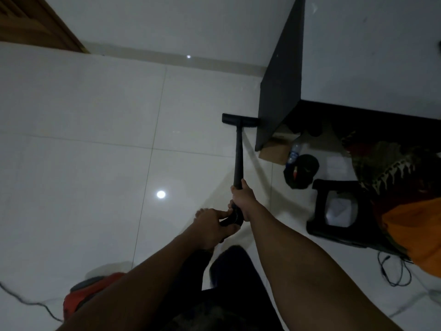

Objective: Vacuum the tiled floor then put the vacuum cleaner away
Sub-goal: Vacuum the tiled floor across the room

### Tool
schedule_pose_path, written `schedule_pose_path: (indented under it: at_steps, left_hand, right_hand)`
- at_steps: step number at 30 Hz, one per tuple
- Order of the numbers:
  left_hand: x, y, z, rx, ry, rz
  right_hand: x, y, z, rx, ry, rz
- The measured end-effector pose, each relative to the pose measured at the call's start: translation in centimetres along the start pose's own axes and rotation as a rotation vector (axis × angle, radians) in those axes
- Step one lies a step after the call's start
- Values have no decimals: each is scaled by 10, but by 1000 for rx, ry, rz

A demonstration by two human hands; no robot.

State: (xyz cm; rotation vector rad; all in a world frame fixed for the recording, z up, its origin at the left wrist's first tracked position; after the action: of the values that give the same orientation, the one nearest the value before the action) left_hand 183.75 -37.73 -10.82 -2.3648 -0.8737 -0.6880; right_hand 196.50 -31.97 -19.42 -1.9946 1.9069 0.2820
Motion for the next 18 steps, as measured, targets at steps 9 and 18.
schedule_pose_path:
  at_steps: [9,18]
  left_hand:
    - [42,-72,73,-24,-8,-66]
    - [96,-128,149,-7,-16,-83]
  right_hand:
    - [-101,3,48,11,-18,-20]
    - [-197,-12,106,34,-23,-57]
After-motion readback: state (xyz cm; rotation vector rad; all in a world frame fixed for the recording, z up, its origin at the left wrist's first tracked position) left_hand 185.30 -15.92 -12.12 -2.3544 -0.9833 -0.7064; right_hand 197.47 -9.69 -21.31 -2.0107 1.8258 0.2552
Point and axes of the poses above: each hand's wrist, its own z-axis towards the middle knuckle, its own y-axis out of the palm, x = y × z, the point moved 4 cm from there along z, towards the middle knuckle, and after that the axes turned 3 degrees about z, right-handed, at the moved point
